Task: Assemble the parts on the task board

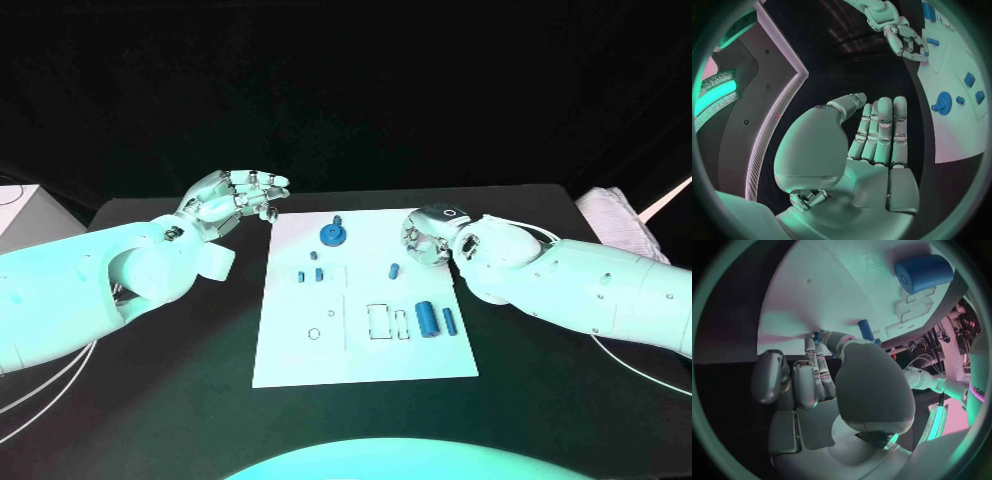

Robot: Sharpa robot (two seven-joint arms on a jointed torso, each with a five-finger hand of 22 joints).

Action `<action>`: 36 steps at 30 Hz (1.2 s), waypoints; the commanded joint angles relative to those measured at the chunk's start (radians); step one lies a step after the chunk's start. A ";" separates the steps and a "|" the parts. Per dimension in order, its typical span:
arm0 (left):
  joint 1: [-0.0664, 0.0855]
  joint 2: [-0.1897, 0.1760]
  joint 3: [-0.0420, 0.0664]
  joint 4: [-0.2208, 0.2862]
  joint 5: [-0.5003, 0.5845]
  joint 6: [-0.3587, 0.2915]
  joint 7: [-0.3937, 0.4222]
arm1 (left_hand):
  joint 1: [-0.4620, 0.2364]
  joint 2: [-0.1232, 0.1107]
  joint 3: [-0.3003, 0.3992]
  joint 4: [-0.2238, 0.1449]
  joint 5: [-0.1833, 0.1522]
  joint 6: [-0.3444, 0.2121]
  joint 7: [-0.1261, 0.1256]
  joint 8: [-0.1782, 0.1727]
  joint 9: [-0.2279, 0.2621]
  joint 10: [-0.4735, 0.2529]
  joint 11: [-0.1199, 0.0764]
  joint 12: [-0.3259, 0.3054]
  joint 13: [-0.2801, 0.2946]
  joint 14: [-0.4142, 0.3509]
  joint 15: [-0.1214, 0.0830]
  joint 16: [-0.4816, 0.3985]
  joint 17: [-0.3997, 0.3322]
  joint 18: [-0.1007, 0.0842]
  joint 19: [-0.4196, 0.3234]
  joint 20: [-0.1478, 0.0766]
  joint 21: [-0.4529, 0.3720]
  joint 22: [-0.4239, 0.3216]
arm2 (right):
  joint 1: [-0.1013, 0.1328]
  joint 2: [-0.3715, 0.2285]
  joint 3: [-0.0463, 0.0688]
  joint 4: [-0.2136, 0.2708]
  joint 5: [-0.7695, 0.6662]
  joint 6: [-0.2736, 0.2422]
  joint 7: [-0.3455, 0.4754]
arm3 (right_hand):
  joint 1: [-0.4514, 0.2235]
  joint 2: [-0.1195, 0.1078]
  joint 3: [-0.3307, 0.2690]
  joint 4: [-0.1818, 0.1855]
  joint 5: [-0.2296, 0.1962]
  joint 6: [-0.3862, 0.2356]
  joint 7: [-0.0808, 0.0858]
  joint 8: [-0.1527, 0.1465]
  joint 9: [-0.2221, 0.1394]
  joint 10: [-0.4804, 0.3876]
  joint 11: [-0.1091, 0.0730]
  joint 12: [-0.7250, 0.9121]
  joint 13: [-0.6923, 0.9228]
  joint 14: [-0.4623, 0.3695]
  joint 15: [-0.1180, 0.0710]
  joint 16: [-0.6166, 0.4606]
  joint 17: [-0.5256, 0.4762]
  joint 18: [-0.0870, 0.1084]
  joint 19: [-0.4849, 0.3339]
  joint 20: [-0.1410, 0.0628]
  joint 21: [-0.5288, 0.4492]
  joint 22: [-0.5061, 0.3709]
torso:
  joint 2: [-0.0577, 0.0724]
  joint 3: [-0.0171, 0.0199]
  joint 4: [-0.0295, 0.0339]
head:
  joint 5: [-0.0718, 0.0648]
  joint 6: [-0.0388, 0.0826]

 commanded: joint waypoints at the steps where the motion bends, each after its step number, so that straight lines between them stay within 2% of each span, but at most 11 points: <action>1: 0.001 0.000 0.001 0.002 0.006 0.018 0.008 | -0.004 -0.002 -0.006 0.001 0.002 -0.009 -0.001 0.001 0.001 0.004 0.002 0.004 0.001 -0.004 -0.003 -0.003 -0.001 0.007 0.008 -0.002 -0.007 -0.001 | -0.011 0.004 -0.006 -0.001 -0.012 0.028 -0.005 | -0.003 0.013 0.005 -0.003 -0.005 0.013 -0.001 0.005 0.003 0.013 -0.004 -0.003 -0.003 0.045 -0.006 0.010 0.010 -0.009 0.013 -0.002 0.014 0.087 | 0.000 0.0004 0.0003 | -0.001 -0.002; 4: 0.001 0.000 0.001 0.002 0.003 0.018 0.007 | -0.003 -0.001 -0.006 0.001 0.002 -0.010 -0.001 0.001 0.001 0.004 0.003 0.004 0.001 -0.005 -0.003 -0.005 -0.001 0.007 0.008 -0.002 -0.008 -0.002 | -0.014 0.008 -0.006 -0.002 -0.016 0.030 -0.010 | -0.003 0.028 0.010 -0.012 -0.007 0.038 -0.009 0.016 0.012 0.043 -0.014 -0.003 -0.006 0.048 -0.016 0.015 0.014 -0.013 0.020 -0.004 0.038 0.099 | 0.000 0.0004 -0.0004 | 0.000 -0.003; 7: 0.001 0.000 0.001 0.003 0.000 0.018 0.006 | -0.002 -0.001 -0.006 0.000 0.002 -0.010 -0.001 0.001 0.001 0.003 0.003 0.004 0.001 -0.005 -0.003 -0.005 -0.002 0.007 0.009 -0.002 -0.009 -0.003 | -0.018 0.011 -0.006 -0.002 -0.030 0.042 -0.022 | 0.008 0.047 0.017 -0.036 -0.011 0.066 -0.018 0.032 0.026 0.084 -0.027 -0.002 -0.005 0.045 -0.028 0.010 0.005 -0.015 0.025 -0.011 0.055 0.108 | 0.000 -0.0001 -0.0001 | -0.001 -0.006; 11: 0.001 -0.001 0.001 0.004 -0.002 0.019 0.005 | 0.001 0.000 -0.005 -0.002 0.003 -0.010 -0.001 0.001 0.001 0.003 0.003 0.005 0.001 -0.005 -0.003 -0.007 -0.003 0.007 0.010 -0.002 -0.011 -0.004 | -0.023 0.014 -0.007 -0.002 -0.050 0.060 -0.046 | 0.014 0.051 0.032 -0.061 0.005 0.072 -0.019 0.034 0.034 0.107 -0.031 -0.010 -0.006 0.043 -0.033 0.003 -0.006 -0.018 0.028 -0.017 0.069 0.115 | -0.001 -0.0005 0.0002 | -0.002 -0.007; 15: 0.001 -0.003 0.001 0.004 -0.004 0.020 0.004 | 0.001 0.000 -0.005 -0.002 0.003 -0.010 -0.001 0.001 0.001 0.003 0.003 0.005 0.001 -0.005 -0.003 -0.007 -0.003 0.007 0.010 -0.002 -0.011 -0.004 | -0.026 0.013 -0.007 0.000 -0.065 0.049 -0.066 | 0.014 0.050 0.042 -0.073 0.009 0.075 -0.020 0.033 0.037 0.115 -0.032 -0.016 -0.006 0.042 -0.035 0.000 -0.011 -0.019 0.030 -0.019 0.075 0.119 | -0.001 -0.0004 -0.0013 | -0.004 -0.009; 28: 0.001 -0.004 0.001 0.003 -0.007 0.022 0.000 | 0.003 -0.001 -0.005 -0.004 0.003 -0.011 0.000 0.001 0.001 0.001 0.003 0.004 0.000 -0.006 -0.003 -0.009 -0.004 0.007 0.011 -0.002 -0.012 -0.005 | -0.025 -0.006 -0.006 0.035 -0.075 -0.099 -0.081 | 0.008 0.049 0.048 -0.081 0.014 0.078 -0.020 0.033 0.041 0.123 -0.032 -0.022 -0.006 0.041 -0.035 -0.003 -0.016 -0.022 0.033 -0.021 0.089 0.126 | -0.003 -0.0011 0.0004 | -0.004 -0.005; 32: 0.001 -0.004 0.001 0.001 -0.008 0.021 0.001 | 0.003 -0.001 -0.005 -0.005 0.003 -0.012 0.000 0.000 0.001 -0.001 0.004 0.003 0.000 -0.006 -0.003 -0.010 -0.004 0.007 0.011 -0.003 -0.013 -0.006 | -0.015 -0.024 -0.001 0.066 -0.069 -0.152 -0.072 | 0.006 0.048 0.049 -0.082 0.013 0.079 -0.020 0.033 0.041 0.124 -0.032 -0.023 -0.006 0.041 -0.035 -0.003 -0.016 -0.023 0.035 -0.021 0.095 0.129 | -0.004 -0.0014 -0.0006 | -0.003 -0.003; 36: 0.001 -0.003 0.001 -0.001 -0.008 0.019 0.001 | 0.003 -0.001 -0.005 -0.005 0.003 -0.012 0.000 0.000 0.001 -0.001 0.004 0.003 0.000 -0.006 -0.003 -0.010 -0.004 0.007 0.011 -0.003 -0.013 -0.006 | -0.001 -0.048 0.005 0.104 -0.056 -0.185 -0.066 | 0.004 0.048 0.051 -0.084 0.013 0.080 -0.020 0.033 0.042 0.126 -0.033 -0.024 -0.006 0.042 -0.035 -0.002 -0.014 -0.024 0.036 -0.022 0.101 0.131 | -0.004 -0.0010 -0.0020 | -0.002 0.001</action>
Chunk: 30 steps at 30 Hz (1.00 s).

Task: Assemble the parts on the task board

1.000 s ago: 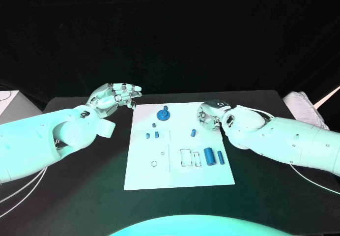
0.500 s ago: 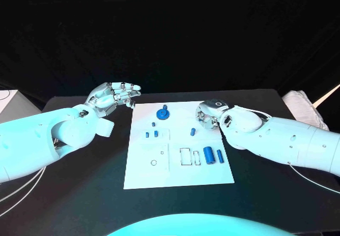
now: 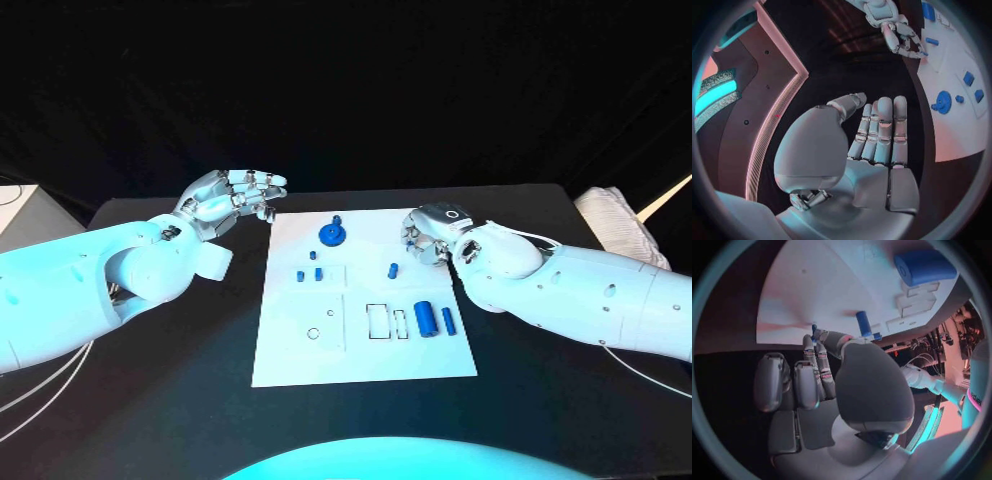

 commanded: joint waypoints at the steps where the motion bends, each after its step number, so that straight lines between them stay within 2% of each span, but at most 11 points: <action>1: 0.001 0.002 0.001 0.000 -0.004 0.015 0.006 | 0.003 -0.001 -0.002 -0.002 0.003 -0.005 0.000 0.000 0.001 -0.001 0.004 0.003 0.000 -0.006 -0.003 -0.006 -0.001 0.007 0.008 0.001 -0.004 -0.001 | 0.011 -0.015 0.004 0.029 0.006 -0.072 0.005 | -0.006 0.006 0.000 -0.004 0.002 0.006 0.000 -0.002 0.001 0.055 -0.047 0.001 0.002 0.040 -0.008 -0.001 0.001 -0.013 0.028 -0.005 0.003 0.131 | -0.001 0.0000 -0.0017 | 0.001 0.004; 8: 0.001 0.003 0.001 0.002 -0.004 0.010 0.007 | 0.002 -0.002 -0.003 -0.002 0.003 -0.007 0.003 -0.001 0.001 -0.006 0.006 0.001 -0.001 -0.006 -0.001 -0.008 -0.002 0.007 0.009 0.001 -0.007 -0.003 | 0.030 -0.076 0.015 0.133 0.039 -0.110 0.004 | -0.007 0.006 0.001 -0.005 0.001 0.007 0.000 -0.002 0.002 0.057 -0.047 0.000 0.002 0.040 -0.009 0.000 0.003 -0.013 0.029 -0.006 0.007 0.133 | 0.000 -0.0005 -0.0031 | 0.004 0.005; 14: 0.001 0.005 0.001 0.006 -0.004 0.008 0.010 | 0.002 -0.002 -0.003 -0.002 0.003 -0.007 0.003 -0.001 0.001 -0.006 0.006 0.001 -0.001 -0.006 -0.001 -0.008 -0.002 0.007 0.009 0.001 -0.007 -0.003 | 0.029 -0.092 0.016 0.209 0.066 -0.120 0.006 | -0.008 0.005 0.002 -0.006 0.001 0.008 0.000 -0.002 0.002 0.058 -0.048 -0.001 0.002 0.041 -0.009 0.000 0.002 -0.015 0.031 -0.006 0.016 0.137 | 0.001 0.0008 -0.0025 | 0.008 0.008; 19: 0.001 0.009 0.001 0.011 -0.004 0.003 0.012 | 0.002 -0.002 -0.003 -0.002 0.003 -0.009 0.004 -0.002 0.000 -0.009 0.007 0.000 -0.002 -0.006 -0.001 -0.009 -0.003 0.007 0.010 0.002 -0.008 -0.004 | 0.007 -0.076 0.014 0.277 0.065 -0.118 0.012 | -0.009 0.006 0.003 -0.007 0.001 0.008 0.000 -0.002 0.003 0.059 -0.048 -0.002 0.002 0.041 -0.009 0.000 0.002 -0.015 0.030 -0.006 0.014 0.136 | -0.001 -0.0015 0.0009 | 0.024 0.011; 21: 0.001 0.010 0.001 0.013 -0.003 0.000 0.013 | 0.002 -0.002 -0.003 -0.002 0.003 -0.009 0.004 -0.002 0.000 -0.009 0.007 0.000 -0.002 -0.006 -0.001 -0.009 -0.003 0.007 0.010 0.002 -0.008 -0.004 | -0.002 -0.065 0.013 0.290 0.060 -0.116 0.014 | -0.009 0.006 0.004 -0.008 0.002 0.008 0.000 -0.002 0.003 0.059 -0.048 -0.003 0.002 0.041 -0.009 0.000 0.002 -0.014 0.030 -0.006 0.013 0.136 | -0.001 -0.0017 0.0011 | 0.029 0.009; 26: 0.001 0.015 0.001 0.020 -0.001 -0.007 0.016 | 0.002 -0.002 -0.003 -0.002 0.003 -0.009 0.004 -0.002 0.000 -0.009 0.007 0.000 -0.002 -0.006 -0.001 -0.009 -0.003 0.007 0.010 0.002 -0.008 -0.004 | -0.035 -0.022 0.008 0.303 0.041 -0.111 0.020 | -0.009 0.006 0.006 -0.009 0.002 0.008 0.000 -0.003 0.003 0.060 -0.048 -0.004 0.002 0.041 -0.009 -0.001 0.000 -0.014 0.030 -0.007 0.010 0.135 | 0.002 -0.0013 0.0031 | 0.047 0.004; 30: 0.001 0.018 0.001 0.029 0.000 -0.013 0.018 | 0.002 -0.002 -0.003 -0.003 0.003 -0.010 0.004 -0.002 0.000 -0.010 0.008 -0.001 -0.002 -0.006 0.000 -0.010 -0.003 0.007 0.010 0.002 -0.009 -0.004 | -0.060 0.013 0.002 0.295 0.033 -0.103 0.025 | -0.009 0.006 0.006 -0.009 0.002 0.008 0.000 -0.003 0.003 0.060 -0.048 -0.004 0.002 0.040 -0.009 -0.002 -0.001 -0.014 0.029 -0.007 0.009 0.134 | 0.002 -0.0023 0.0002 | 0.069 -0.002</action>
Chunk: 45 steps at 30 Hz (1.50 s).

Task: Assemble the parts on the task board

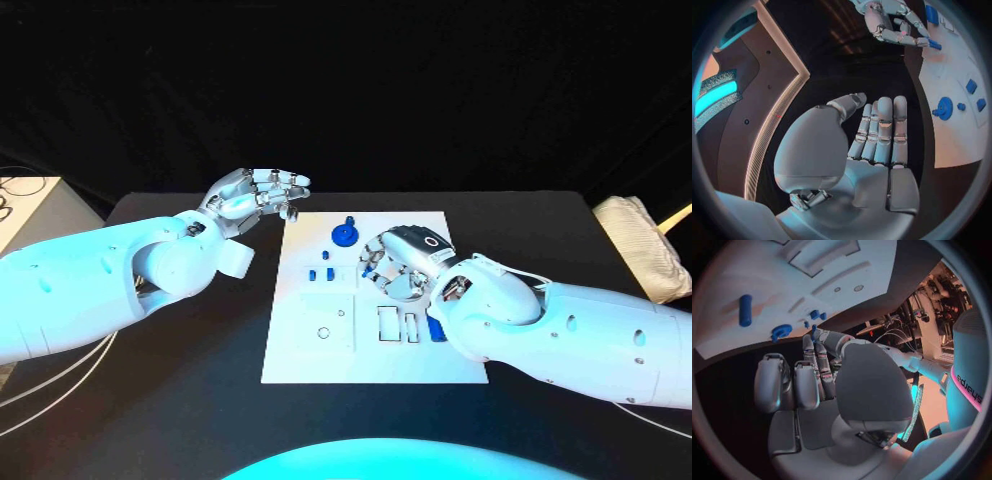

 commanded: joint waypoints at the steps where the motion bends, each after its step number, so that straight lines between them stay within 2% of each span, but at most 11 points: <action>1: 0.001 0.004 0.001 0.010 0.001 -0.010 0.016 | 0.002 -0.002 -0.004 -0.003 0.003 -0.006 0.001 -0.002 0.001 -0.006 0.004 -0.001 -0.001 -0.006 0.000 -0.006 -0.002 0.007 0.006 -0.002 -0.004 -0.001 | -0.017 0.022 -0.003 -0.008 -0.024 0.006 0.019 | -0.005 0.003 0.002 -0.005 0.005 0.008 0.000 -0.002 0.001 0.056 -0.051 0.000 0.001 0.040 -0.010 -0.003 -0.003 -0.015 0.029 -0.007 -0.009 0.133 | 0.001 -0.0012 -0.0016 | 0.030 -0.008; 4: 0.001 0.007 0.001 0.016 0.003 -0.016 0.017 | 0.002 -0.002 -0.004 -0.003 0.003 -0.006 0.001 -0.002 0.001 -0.006 0.004 -0.001 -0.001 -0.006 0.000 -0.006 -0.002 0.007 0.006 -0.002 -0.004 -0.001 | -0.037 0.046 -0.007 -0.021 -0.027 0.012 0.020 | -0.005 0.003 0.002 -0.006 0.005 0.008 0.000 -0.002 0.001 0.056 -0.051 0.000 0.001 0.040 -0.010 -0.003 -0.003 -0.015 0.029 -0.007 -0.009 0.133 | 0.002 -0.0019 -0.0006 | 0.040 -0.013; 7: 0.001 0.008 0.001 0.023 0.003 -0.025 0.015 | 0.001 -0.003 -0.004 -0.003 0.003 -0.007 0.001 -0.002 0.000 -0.007 0.005 -0.001 -0.002 -0.006 0.000 -0.007 -0.002 0.007 0.007 -0.002 -0.004 -0.002 | -0.053 0.066 -0.009 -0.032 -0.028 0.017 0.021 | -0.006 0.003 0.003 -0.006 0.005 0.007 0.000 -0.002 0.001 0.056 -0.051 -0.001 0.001 0.040 -0.010 -0.003 -0.004 -0.015 0.028 -0.007 -0.011 0.133 | 0.002 0.0003 -0.0008 | 0.048 -0.020; 9: 0.001 0.007 0.001 0.030 0.003 -0.030 0.015 | 0.001 -0.003 -0.004 -0.003 0.003 -0.007 0.001 -0.002 0.000 -0.007 0.005 -0.001 -0.002 -0.006 0.000 -0.007 -0.002 0.007 0.007 -0.002 -0.004 -0.002 | -0.061 0.077 -0.011 -0.039 -0.029 0.019 0.022 | -0.006 0.003 0.003 -0.006 0.005 0.007 0.000 -0.002 0.001 0.056 -0.051 -0.001 0.001 0.040 -0.010 -0.003 -0.004 -0.015 0.028 -0.007 -0.011 0.133 | 0.002 0.0006 -0.0015 | 0.054 -0.023; 13: 0.001 0.008 0.001 0.035 0.003 -0.034 0.015 | 0.002 -0.003 -0.004 -0.003 0.003 -0.008 0.002 -0.003 0.000 -0.008 0.005 -0.001 -0.002 -0.006 0.001 -0.007 -0.002 0.007 0.007 -0.002 -0.005 -0.002 | -0.071 0.090 -0.013 -0.048 -0.030 0.021 0.022 | -0.006 0.003 0.004 -0.007 0.004 0.007 0.001 -0.003 0.001 0.057 -0.051 -0.002 0.001 0.040 -0.009 -0.004 -0.004 -0.014 0.028 -0.007 -0.012 0.132 | 0.001 -0.0005 -0.0001 | 0.057 -0.027; 19: 0.001 0.010 0.001 0.036 0.003 -0.035 0.015 | 0.002 -0.003 -0.004 -0.004 0.003 -0.009 0.002 -0.003 0.000 -0.010 0.006 -0.002 -0.002 -0.006 0.001 -0.007 -0.002 0.006 0.008 -0.002 -0.005 -0.003 | -0.078 0.105 -0.015 -0.062 -0.035 0.018 0.018 | -0.007 0.004 0.005 -0.008 0.002 0.007 0.001 -0.004 0.002 0.057 -0.050 -0.003 0.000 0.040 -0.009 -0.004 -0.005 -0.014 0.028 -0.007 -0.013 0.132 | 0.001 0.0015 -0.0040 | 0.071 -0.032; 24: 0.001 0.012 0.001 0.035 0.003 -0.032 0.013 | 0.002 -0.003 -0.004 -0.004 0.003 -0.009 0.002 -0.003 0.000 -0.010 0.006 -0.002 -0.002 -0.006 0.001 -0.007 -0.002 0.006 0.008 -0.002 -0.005 -0.003 | -0.080 0.112 -0.017 -0.074 -0.040 0.022 0.014 | -0.008 0.004 0.006 -0.009 0.000 0.006 0.001 -0.004 0.002 0.058 -0.050 -0.005 0.000 0.040 -0.009 -0.005 -0.007 -0.014 0.028 -0.007 -0.014 0.132 | 0.001 0.0006 -0.0018 | 0.072 -0.037; 45: 0.001 0.010 0.001 0.028 0.003 -0.027 0.008 | 0.002 -0.004 -0.004 -0.004 0.003 -0.010 0.003 -0.004 0.000 -0.011 0.006 -0.002 -0.002 -0.006 0.001 -0.008 -0.003 0.006 0.008 -0.001 -0.006 -0.003 | -0.081 0.117 -0.023 -0.088 -0.044 0.053 0.017 | -0.009 0.005 0.007 -0.010 -0.002 0.006 0.002 -0.005 0.003 0.058 -0.050 -0.006 0.000 0.040 -0.009 -0.004 -0.006 -0.014 0.028 -0.007 -0.013 0.133 | 0.002 0.0015 -0.0012 | 0.075 -0.050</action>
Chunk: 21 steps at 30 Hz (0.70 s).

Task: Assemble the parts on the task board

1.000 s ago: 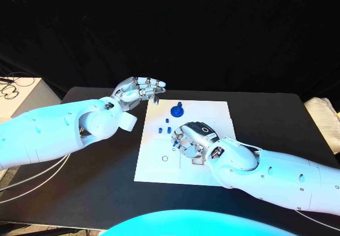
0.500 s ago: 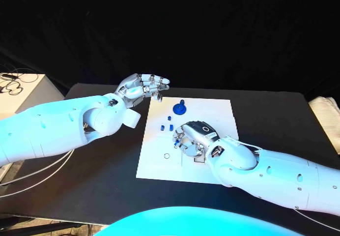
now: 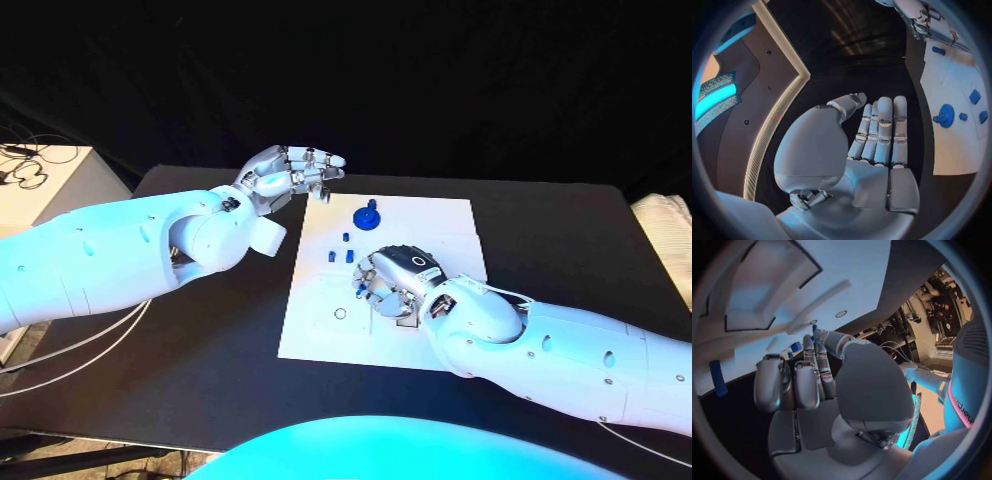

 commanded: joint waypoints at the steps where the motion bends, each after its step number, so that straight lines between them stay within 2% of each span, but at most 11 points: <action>1: 0.001 0.001 0.001 0.001 0.002 0.006 0.008 | 0.002 -0.004 -0.004 -0.004 0.003 -0.006 -0.001 -0.004 0.000 -0.008 0.003 -0.002 -0.002 -0.006 0.001 -0.004 -0.001 0.007 0.008 -0.001 -0.006 -0.001 | -0.001 0.001 -0.001 -0.002 -0.015 0.023 0.008 | 0.000 0.014 0.000 -0.004 -0.003 0.007 0.002 -0.004 0.001 0.058 -0.050 0.002 0.001 0.040 -0.009 -0.004 0.000 -0.015 0.028 -0.007 -0.006 0.132 | 0.000 0.0004 0.0001 | -0.001 -0.002; 21: 0.001 -0.003 0.001 -0.001 0.002 0.007 0.003 | 0.001 -0.004 -0.005 -0.004 0.003 -0.008 0.000 -0.004 0.000 -0.011 0.004 -0.003 -0.002 -0.006 0.002 -0.005 -0.002 0.006 0.009 -0.001 -0.008 -0.003 | -0.001 0.004 -0.005 -0.009 -0.022 0.048 0.000 | -0.001 0.014 0.001 -0.005 -0.003 0.007 0.002 -0.004 0.001 0.058 -0.050 0.001 0.001 0.040 -0.009 -0.005 -0.001 -0.015 0.027 -0.007 -0.009 0.131 | -0.001 0.0000 -0.0005 | 0.003 -0.008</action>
